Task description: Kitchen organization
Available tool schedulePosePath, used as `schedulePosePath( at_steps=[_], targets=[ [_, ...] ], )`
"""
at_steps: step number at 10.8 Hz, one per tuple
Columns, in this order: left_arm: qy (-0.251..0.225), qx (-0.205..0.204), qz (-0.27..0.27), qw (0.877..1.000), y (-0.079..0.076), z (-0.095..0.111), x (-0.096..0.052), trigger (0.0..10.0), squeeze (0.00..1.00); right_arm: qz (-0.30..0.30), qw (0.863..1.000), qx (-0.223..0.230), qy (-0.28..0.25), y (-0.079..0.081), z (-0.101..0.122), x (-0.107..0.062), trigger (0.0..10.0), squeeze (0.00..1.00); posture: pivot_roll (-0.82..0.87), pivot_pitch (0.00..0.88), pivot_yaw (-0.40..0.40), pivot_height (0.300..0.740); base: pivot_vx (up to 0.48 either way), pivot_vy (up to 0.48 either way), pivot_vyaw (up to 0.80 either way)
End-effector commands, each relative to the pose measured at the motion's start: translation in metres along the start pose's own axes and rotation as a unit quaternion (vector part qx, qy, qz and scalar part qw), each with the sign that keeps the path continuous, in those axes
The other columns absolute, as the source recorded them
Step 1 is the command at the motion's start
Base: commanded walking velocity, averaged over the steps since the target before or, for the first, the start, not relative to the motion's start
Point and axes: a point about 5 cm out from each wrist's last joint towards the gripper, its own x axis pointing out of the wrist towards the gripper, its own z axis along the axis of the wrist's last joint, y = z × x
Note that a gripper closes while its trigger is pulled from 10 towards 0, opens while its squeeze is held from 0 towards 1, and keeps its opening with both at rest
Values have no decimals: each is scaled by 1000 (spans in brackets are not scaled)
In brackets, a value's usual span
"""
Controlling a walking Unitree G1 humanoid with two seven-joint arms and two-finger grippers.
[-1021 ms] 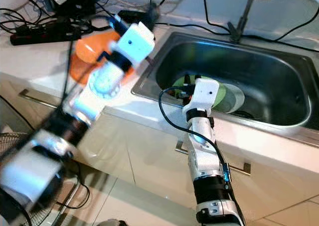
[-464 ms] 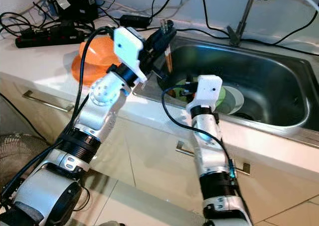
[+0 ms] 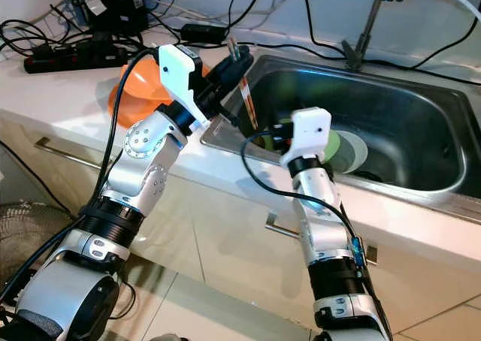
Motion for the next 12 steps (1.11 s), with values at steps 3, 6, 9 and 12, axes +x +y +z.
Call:
schedulePosePath(
  at_steps=[3, 6, 9, 12],
  targets=[
    [-2, -13, -22, 1000, -1, 3, -1, 10000, 0, 21, 1000, 10, -7, 8, 4, -1, 10000, 325, 137, 16, 31, 740, 0, 0, 0],
    [5, -43, -58, 997, -9, 1, -1, 10000, 0, 30, 999, 19, -7, 16, 3, -1, 10000, 0, 140, 8, 37, 740, 0, 0, 0],
    [12, -52, -85, 995, -17, 0, -1, 10000, 0, 39, 999, 28, -7, 22, 3, -2, 10000, 0, 142, 11, 41, 740, 0, 0, 0],
    [23, -16, -54, 998, -8, -2, 0, 10000, 0, 44, 999, 31, -8, 23, 4, -6, 10000, 0, 136, 17, 48, 740, 0, 0, 0]
  ],
)
